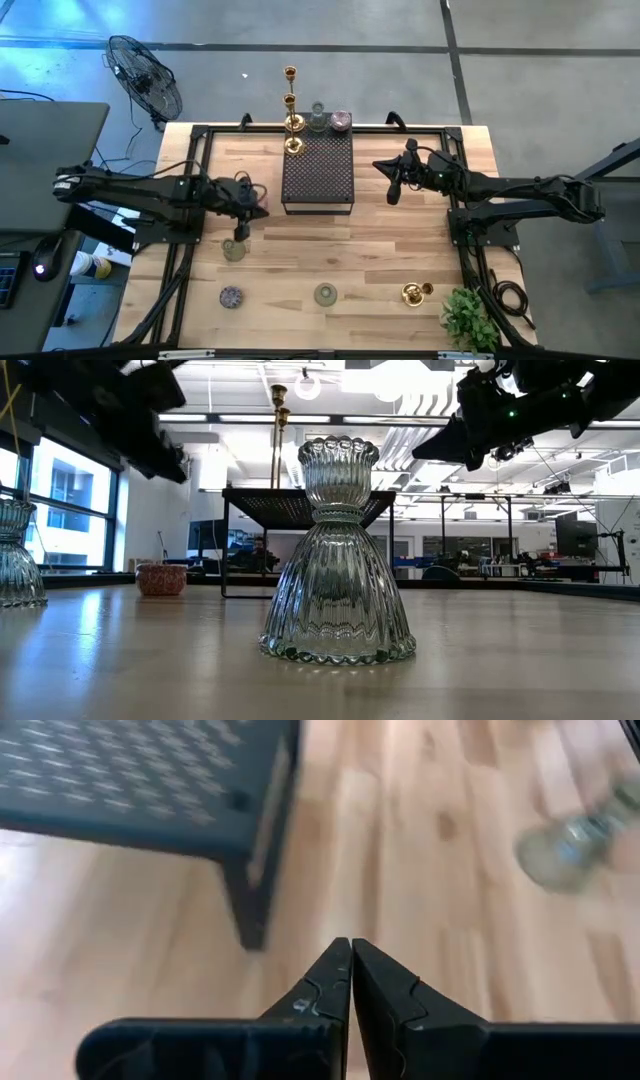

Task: Pick & Place candle stick holders
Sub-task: Put the green candle holder on the shelf

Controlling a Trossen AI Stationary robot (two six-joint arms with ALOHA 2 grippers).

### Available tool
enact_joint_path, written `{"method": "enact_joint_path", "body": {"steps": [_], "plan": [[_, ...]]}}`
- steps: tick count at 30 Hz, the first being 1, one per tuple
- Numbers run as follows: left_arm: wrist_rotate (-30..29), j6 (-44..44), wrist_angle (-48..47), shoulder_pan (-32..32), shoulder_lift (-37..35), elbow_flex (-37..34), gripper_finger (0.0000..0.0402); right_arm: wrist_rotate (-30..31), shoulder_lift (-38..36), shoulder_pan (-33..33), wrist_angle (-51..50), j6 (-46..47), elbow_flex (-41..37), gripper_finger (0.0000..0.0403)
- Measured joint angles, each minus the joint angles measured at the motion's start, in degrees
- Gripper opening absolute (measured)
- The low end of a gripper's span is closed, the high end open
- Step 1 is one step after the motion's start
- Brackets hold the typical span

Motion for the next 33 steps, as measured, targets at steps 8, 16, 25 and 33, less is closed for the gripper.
{"method": "enact_joint_path", "body": {"steps": [8, 16, 25, 33], "plan": [[-6.44, -20.90, -26.66, -13.50, 0.92, 13.11, 0.0049, -0.02, 0.01, 0.00, -0.07, -0.09, 0.00, 0.0000], [-6.43, -44.91, -41.04, -26.82, 7.69, 18.55, 0.0193, -0.02, 0.01, 0.00, -0.26, -0.33, 0.00, 0.0000], [-7.84, -52.96, -45.96, -31.40, 16.48, 18.58, 0.0318, -0.02, -0.01, 0.00, -0.50, -1.44, 0.00, 0.0000], [-10.47, -53.86, -46.18, -31.34, 18.36, 17.80, 0.0331, -0.02, -0.01, 0.02, -0.66, -1.47, 0.00, 0.0000]]}}
